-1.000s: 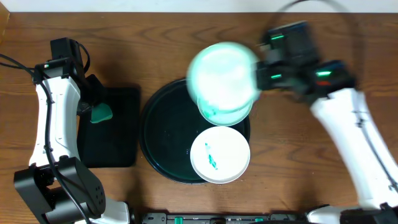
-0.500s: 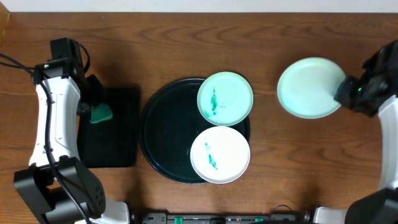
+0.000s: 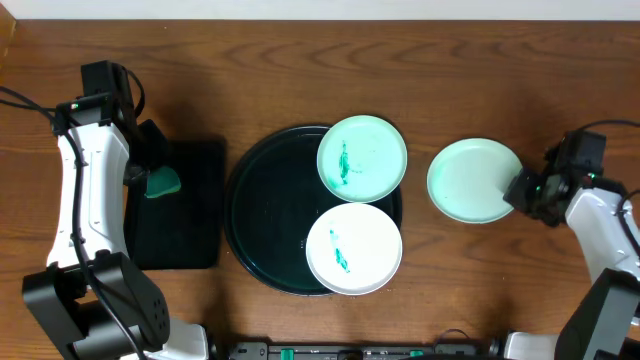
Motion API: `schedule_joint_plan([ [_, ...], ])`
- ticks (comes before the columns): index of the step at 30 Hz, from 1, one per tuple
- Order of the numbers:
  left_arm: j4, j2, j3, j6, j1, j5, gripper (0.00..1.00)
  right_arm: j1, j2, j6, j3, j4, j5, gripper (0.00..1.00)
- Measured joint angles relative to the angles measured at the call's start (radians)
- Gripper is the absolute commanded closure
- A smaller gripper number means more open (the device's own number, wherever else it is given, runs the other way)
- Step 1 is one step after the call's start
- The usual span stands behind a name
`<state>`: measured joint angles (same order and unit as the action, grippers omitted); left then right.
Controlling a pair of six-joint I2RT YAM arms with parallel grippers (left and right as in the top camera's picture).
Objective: Clean dirty plates on tray and stack at the side
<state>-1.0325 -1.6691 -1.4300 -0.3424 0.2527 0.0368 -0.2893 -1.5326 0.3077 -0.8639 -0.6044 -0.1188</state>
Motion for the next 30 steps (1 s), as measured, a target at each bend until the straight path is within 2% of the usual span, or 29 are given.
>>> schedule_joint_plan([
  [5, 0.000, 0.000, 0.000, 0.000, 0.000, 0.000, 0.93, 0.000, 0.000, 0.002, 0.008, -0.002, -0.011, 0.75],
  [8, 0.002, 0.000, 0.000, 0.000, 0.000, 0.000, 0.93, 0.003, 0.000, -0.008, -0.008, -0.050, -0.032, 0.69],
  [14, 0.007, 0.000, 0.000, 0.000, 0.000, 0.000, 0.92, 0.060, -0.001, -0.052, -0.177, -0.203, -0.067, 0.68],
  [18, 0.007, 0.000, 0.000, 0.000, 0.000, 0.000, 0.93, 0.142, -0.001, -0.089, -0.272, -0.217, -0.145, 0.67],
  [25, 0.007, 0.000, 0.000, 0.000, 0.000, 0.000, 0.93, 0.332, -0.015, -0.107, -0.285, -0.222, -0.230, 0.68],
  [30, 0.008, 0.000, 0.000, 0.000, 0.000, 0.000, 0.93, 0.435, -0.097, -0.132, -0.285, -0.204, -0.245, 0.71],
])
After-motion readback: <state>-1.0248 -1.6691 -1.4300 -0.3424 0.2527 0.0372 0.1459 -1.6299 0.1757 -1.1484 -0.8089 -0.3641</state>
